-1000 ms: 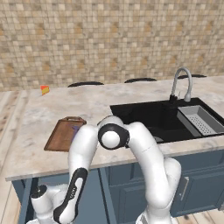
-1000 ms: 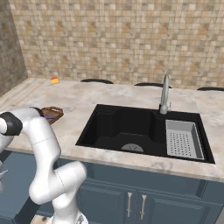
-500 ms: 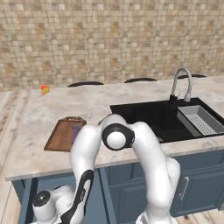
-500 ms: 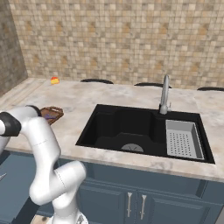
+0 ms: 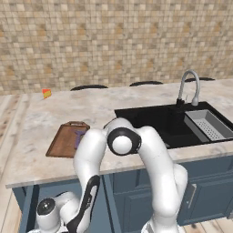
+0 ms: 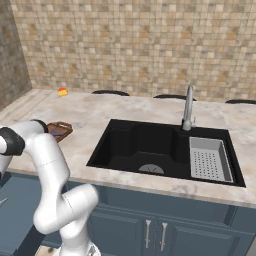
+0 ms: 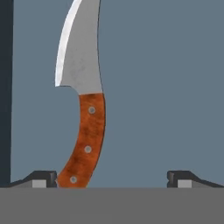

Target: Open the drawer on the left and place the cutting tools on the cutting board.

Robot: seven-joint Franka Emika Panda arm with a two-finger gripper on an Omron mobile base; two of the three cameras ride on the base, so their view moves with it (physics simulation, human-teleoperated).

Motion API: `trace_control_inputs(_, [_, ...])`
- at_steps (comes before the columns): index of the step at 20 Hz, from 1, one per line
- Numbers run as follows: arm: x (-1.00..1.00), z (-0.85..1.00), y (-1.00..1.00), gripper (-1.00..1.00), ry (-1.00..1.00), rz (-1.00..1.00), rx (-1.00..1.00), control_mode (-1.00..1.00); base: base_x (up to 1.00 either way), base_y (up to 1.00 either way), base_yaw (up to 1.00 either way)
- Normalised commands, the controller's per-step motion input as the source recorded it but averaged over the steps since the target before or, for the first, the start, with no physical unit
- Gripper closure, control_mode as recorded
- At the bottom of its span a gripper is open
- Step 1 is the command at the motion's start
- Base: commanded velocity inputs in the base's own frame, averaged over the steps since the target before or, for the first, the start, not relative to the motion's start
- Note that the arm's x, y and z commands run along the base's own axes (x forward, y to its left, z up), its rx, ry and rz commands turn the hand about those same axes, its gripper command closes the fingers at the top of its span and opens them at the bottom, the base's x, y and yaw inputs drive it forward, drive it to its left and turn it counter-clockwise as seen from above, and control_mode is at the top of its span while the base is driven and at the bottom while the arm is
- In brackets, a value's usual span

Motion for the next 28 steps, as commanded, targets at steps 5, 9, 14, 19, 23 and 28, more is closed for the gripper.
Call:
trace_control_inputs(5, [0.24,-0.07,0.13,-1.00,-0.02,0.00,0.00,-1.00,0.00,0.00,0.00])
trace_control_inputs(9, [0.16,-0.11,0.15,-1.00,0.00,0.00,0.00,-1.00,0.00,0.00,0.00])
trace_control_inputs(14, [0.01,-0.43,0.15,-1.00,0.00,0.00,0.00,-1.00,0.00,0.00,0.00])
trace_control_inputs(19, [0.00,-0.68,0.15,-1.00,0.00,0.00,-0.05,-1.00,0.00,0.00,0.00])
trace_control_inputs(23, [0.00,-0.32,0.30,1.00,0.00,0.00,-0.05,-1.00,0.00,0.00,0.00])
trace_control_inputs(28, [0.00,0.00,0.07,1.00,0.00,0.00,-0.07,-1.00,0.00,0.00,0.00])
